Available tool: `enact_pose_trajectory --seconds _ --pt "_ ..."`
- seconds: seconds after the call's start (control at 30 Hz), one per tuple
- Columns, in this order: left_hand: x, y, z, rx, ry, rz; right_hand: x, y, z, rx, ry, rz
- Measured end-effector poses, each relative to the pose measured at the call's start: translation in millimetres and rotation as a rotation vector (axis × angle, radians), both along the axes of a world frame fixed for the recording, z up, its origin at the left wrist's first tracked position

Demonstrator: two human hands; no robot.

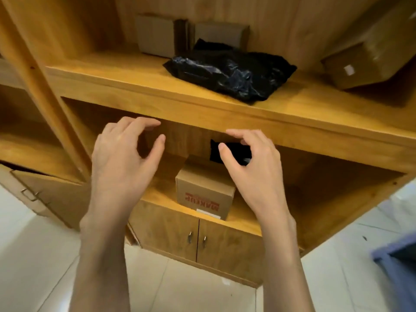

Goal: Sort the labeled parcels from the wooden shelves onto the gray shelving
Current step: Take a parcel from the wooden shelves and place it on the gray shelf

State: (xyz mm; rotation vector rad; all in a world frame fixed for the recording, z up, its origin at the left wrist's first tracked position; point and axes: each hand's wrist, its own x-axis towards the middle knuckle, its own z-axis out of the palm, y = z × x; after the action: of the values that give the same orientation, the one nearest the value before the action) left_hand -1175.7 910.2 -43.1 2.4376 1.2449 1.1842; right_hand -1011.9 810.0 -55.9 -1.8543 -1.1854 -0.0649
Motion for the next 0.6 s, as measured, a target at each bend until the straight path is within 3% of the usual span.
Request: enact_pose_trajectory --seconds 0.33,0.6 --pt "-9.0 72.7 -15.7 0.077 0.09 -0.389 -50.8 24.2 -17.5 0.002 -0.111 -0.405" --pt "-7.6 101.6 -79.2 0.128 0.174 -0.466 -60.7 39.4 -72.8 -0.09 -0.161 -0.506"
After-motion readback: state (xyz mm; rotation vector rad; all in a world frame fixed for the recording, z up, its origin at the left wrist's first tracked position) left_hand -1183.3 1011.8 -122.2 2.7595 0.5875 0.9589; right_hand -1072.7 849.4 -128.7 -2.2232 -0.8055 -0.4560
